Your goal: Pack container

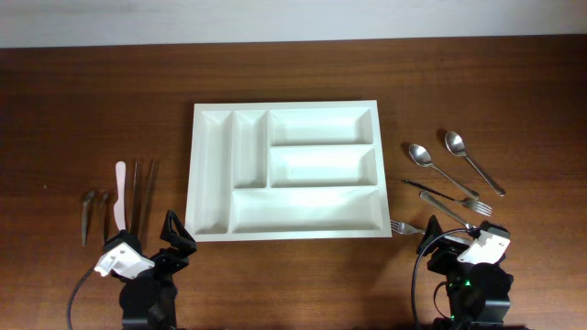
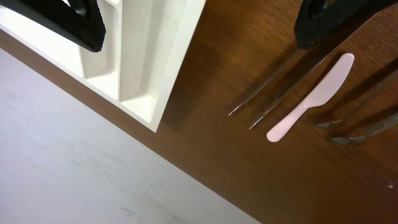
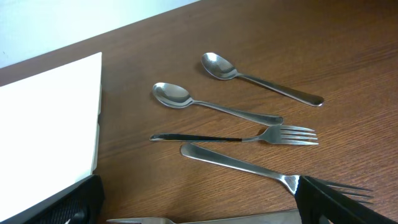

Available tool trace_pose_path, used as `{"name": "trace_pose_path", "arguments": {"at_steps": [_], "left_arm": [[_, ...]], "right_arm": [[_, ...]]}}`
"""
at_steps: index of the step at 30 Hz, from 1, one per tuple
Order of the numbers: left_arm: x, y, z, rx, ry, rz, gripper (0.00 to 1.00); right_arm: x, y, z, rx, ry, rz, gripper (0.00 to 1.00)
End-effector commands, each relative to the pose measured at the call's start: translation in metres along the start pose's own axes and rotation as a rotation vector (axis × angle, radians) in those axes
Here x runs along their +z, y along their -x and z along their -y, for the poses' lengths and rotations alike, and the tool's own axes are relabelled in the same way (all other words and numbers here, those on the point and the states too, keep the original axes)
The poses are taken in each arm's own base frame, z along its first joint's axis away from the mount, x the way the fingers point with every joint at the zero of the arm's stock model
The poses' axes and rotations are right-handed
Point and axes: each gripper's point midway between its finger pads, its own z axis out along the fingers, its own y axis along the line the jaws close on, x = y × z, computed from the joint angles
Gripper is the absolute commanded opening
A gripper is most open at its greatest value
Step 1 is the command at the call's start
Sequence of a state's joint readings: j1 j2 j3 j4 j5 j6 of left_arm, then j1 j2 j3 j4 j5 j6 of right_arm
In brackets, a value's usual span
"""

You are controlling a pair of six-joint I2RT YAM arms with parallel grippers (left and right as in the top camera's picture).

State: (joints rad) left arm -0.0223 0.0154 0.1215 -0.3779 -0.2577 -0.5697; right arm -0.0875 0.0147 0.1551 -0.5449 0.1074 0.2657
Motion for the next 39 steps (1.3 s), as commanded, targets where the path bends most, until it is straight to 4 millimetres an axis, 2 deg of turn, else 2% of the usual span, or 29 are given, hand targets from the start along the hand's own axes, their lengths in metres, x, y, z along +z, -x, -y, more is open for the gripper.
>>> {"name": "trace_pose_path", "arguments": {"at_steps": [1,15,17,20,26,29,31,35,39], "left_arm": [[0.000,-0.001,0.001,-0.008,-0.007,0.001,0.99],[0.000,-0.003,0.003,-0.010,-0.021,-0.009,0.99],[-0.001,-0.013,0.017,-0.008,-0.101,-0.066,0.99],[-0.001,-0.013,0.016,-0.004,-0.098,-0.063,0.99],[-0.005,-0.028,0.034,0.025,-0.205,-0.149,0.99],[-0.008,-0.036,0.044,0.046,-0.261,-0.205,0.99],[-0.014,-0.029,0.057,0.044,-0.310,-0.223,0.99],[-0.021,0.016,0.071,0.076,-0.268,-0.173,0.99],[-0.020,0.058,0.073,0.206,-0.128,-0.190,0.99]], "right_arm": [[0.001,-0.001,0.002,0.007,-0.005,0.004,0.99],[0.001,-0.001,0.000,0.008,0.004,0.005,0.98],[0.000,-0.006,-0.015,0.007,0.094,-0.023,0.99],[-0.007,-0.016,-0.046,0.008,0.274,-0.081,0.99],[-0.013,-0.014,-0.064,0.135,0.376,-0.111,0.99],[-0.019,-0.002,-0.076,0.126,0.446,-0.077,0.99],[-0.027,0.013,-0.080,0.113,0.461,-0.047,0.99],[-0.042,0.050,-0.083,0.005,0.434,0.001,0.99],[-0.044,0.079,-0.072,-0.073,0.295,-0.102,0.99]]}}
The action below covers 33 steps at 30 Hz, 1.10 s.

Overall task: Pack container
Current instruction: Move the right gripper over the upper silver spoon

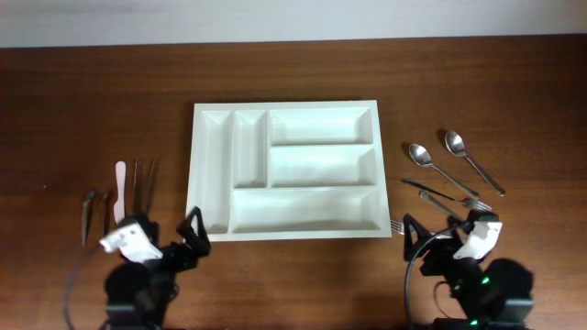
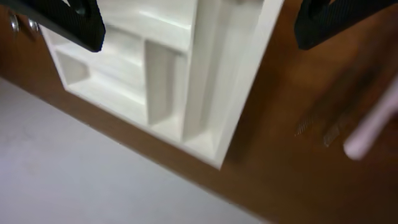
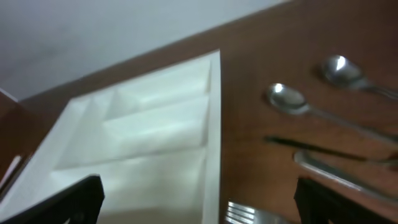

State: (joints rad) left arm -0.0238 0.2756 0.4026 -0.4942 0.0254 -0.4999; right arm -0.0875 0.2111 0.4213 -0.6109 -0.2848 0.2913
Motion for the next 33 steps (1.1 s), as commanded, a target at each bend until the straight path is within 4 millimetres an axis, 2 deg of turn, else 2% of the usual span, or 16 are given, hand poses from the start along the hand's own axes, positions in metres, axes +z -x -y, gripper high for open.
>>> {"name": "trace_pose_path", "arguments": {"at_steps": [1,4,8,11,14,16,18,20,23,26,29,33], "left_arm": [[-0.008,0.048,0.006,0.144,0.120,0.000,0.99],[-0.001,0.068,0.006,0.204,0.206,-0.086,0.99],[0.020,0.083,0.004,0.198,0.274,-0.188,0.99],[0.039,0.084,-0.007,0.183,0.333,-0.271,0.99],[0.058,0.076,-0.023,0.168,0.386,-0.348,0.99],[0.068,0.066,-0.034,0.159,0.420,-0.396,0.99],[0.076,0.058,-0.042,0.154,0.441,-0.438,0.99],[0.083,0.048,-0.048,0.153,0.456,-0.477,0.99],[0.091,0.037,-0.055,0.152,0.473,-0.525,0.99],[0.097,0.027,-0.060,0.151,0.487,-0.566,0.99],[0.103,0.018,-0.066,0.150,0.500,-0.602,0.99],[0.108,0.007,-0.072,0.148,0.514,-0.641,0.99]], "right_arm": [[-0.009,0.042,0.006,-0.109,-0.131,-0.062,0.99],[-0.007,0.065,0.019,-0.131,-0.262,-0.193,0.99],[0.005,0.099,0.031,-0.132,-0.386,-0.344,0.99],[0.025,0.117,0.034,-0.198,-0.395,-0.452,0.99],[0.049,0.118,0.041,-0.233,-0.393,-0.552,0.99],[0.067,0.106,0.050,-0.239,-0.394,-0.625,0.99],[0.083,0.087,0.061,-0.231,-0.399,-0.719,1.00],[0.092,0.067,0.070,-0.215,-0.406,-0.808,0.95],[0.101,0.035,0.082,-0.195,-0.411,-0.962,0.93],[0.102,0.009,0.090,-0.205,-0.397,-1.093,0.86],[0.106,-0.003,0.095,-0.219,-0.383,-1.140,0.85],[0.115,-0.004,0.098,-0.252,-0.364,-1.126,0.85]]}}
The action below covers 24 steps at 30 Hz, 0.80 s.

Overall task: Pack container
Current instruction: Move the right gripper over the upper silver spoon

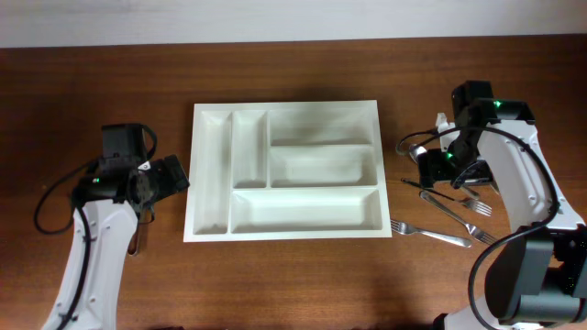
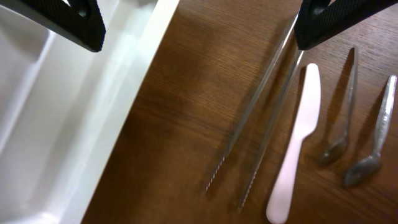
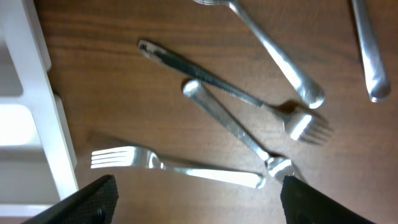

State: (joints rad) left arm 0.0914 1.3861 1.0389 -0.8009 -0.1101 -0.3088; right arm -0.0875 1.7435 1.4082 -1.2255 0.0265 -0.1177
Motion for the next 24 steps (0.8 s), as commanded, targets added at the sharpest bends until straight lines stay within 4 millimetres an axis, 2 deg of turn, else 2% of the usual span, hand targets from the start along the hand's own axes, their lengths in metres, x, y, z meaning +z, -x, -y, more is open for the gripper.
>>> {"name": "trace_pose_path", "arguments": {"at_steps": [1,6,9,13,18,24], "left_arm": [[0.005,0.004,-0.001,0.014,0.015,-0.009,0.99],[0.012,0.001,-0.002,0.016,0.023,-0.033,0.99],[0.012,0.001,-0.001,0.017,0.023,-0.033,0.99],[0.012,0.001,-0.001,0.017,0.023,-0.034,0.99],[0.012,0.001,-0.001,0.017,0.023,-0.034,0.99],[0.012,0.001,-0.001,0.017,0.023,-0.034,0.99]], "right_arm": [[0.001,0.006,0.005,-0.047,-0.015,0.023,0.85],[0.002,0.033,0.008,-0.054,-0.027,0.122,0.91],[0.007,0.044,0.015,-0.064,-0.036,0.152,0.91],[0.017,0.052,0.039,-0.019,-0.039,0.172,0.92],[0.033,0.051,0.080,0.079,0.012,0.184,0.92],[0.044,0.056,0.108,0.029,0.035,0.235,0.88]]}}
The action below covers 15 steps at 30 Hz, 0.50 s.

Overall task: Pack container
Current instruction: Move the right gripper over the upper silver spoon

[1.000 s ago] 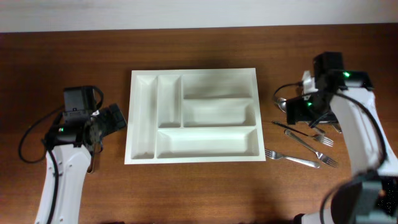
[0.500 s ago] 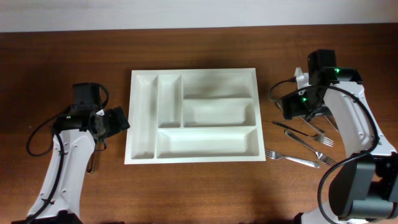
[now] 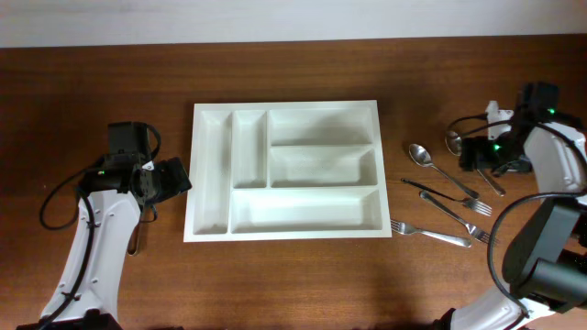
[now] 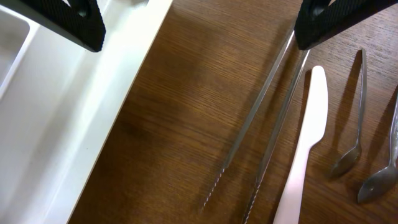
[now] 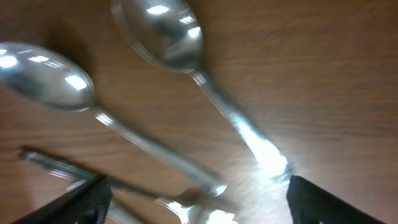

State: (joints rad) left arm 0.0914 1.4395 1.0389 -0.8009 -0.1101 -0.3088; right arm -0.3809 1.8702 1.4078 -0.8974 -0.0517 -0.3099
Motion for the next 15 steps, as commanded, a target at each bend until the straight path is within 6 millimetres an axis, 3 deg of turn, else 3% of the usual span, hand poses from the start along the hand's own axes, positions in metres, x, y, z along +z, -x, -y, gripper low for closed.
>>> {"name": "trace_pose_path", "arguments": {"at_steps": [1,9,15], "left_arm": [[-0.003,0.007,-0.001,0.011,0.007,0.017,0.99],[-0.003,0.007,-0.001,0.011,0.007,0.017,0.99],[-0.003,0.007,-0.001,0.011,0.007,0.017,0.99]], "right_arm": [[0.010,0.009,0.005,-0.060,0.035,0.043,0.85],[0.031,0.026,0.010,-0.088,0.023,0.090,0.83],[0.059,0.020,0.007,-0.083,0.058,0.047,0.81]]}}
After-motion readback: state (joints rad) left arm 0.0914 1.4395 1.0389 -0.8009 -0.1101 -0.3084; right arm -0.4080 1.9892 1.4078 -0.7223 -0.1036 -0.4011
